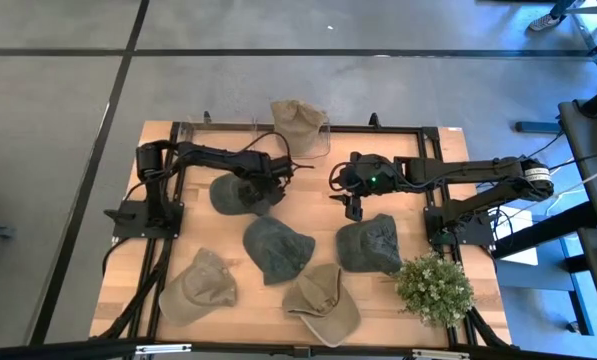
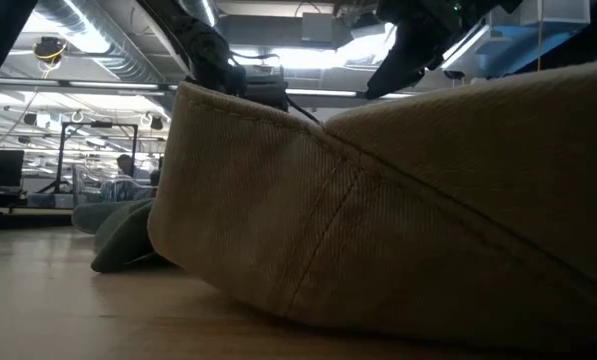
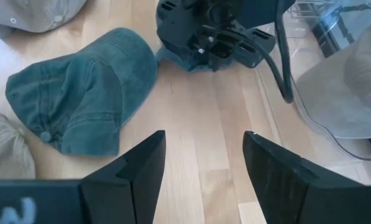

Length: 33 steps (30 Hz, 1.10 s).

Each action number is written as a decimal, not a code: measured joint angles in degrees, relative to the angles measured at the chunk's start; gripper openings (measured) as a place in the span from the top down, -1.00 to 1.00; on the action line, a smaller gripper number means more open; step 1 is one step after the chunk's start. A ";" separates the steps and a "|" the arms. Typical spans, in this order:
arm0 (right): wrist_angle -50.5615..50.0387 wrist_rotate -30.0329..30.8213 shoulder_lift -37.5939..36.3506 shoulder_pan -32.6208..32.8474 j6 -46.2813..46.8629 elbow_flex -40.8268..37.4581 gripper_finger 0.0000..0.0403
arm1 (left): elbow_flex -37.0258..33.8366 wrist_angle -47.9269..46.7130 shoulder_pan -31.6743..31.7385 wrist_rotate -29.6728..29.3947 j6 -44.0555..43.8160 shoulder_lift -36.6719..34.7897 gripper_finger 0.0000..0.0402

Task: Pick & Place hat
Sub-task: Put the top blue cap into the left transparent bin

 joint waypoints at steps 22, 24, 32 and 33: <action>0.17 0.00 0.00 -1.46 -6.01 0.00 -0.07 | -0.02 -4.82 1.05 3.26 -52.78 0.33 0.77; 0.17 0.00 -0.01 -1.44 -6.05 0.00 -0.07 | -0.02 -7.49 1.16 4.31 -60.59 0.31 0.77; 0.77 0.00 0.00 -1.44 -6.10 0.00 -0.07 | -0.15 -7.01 1.62 4.31 -59.03 0.28 0.74; 0.69 0.00 0.00 -1.44 -6.01 0.00 -0.07 | -0.15 -6.87 1.58 3.79 -58.48 0.28 0.73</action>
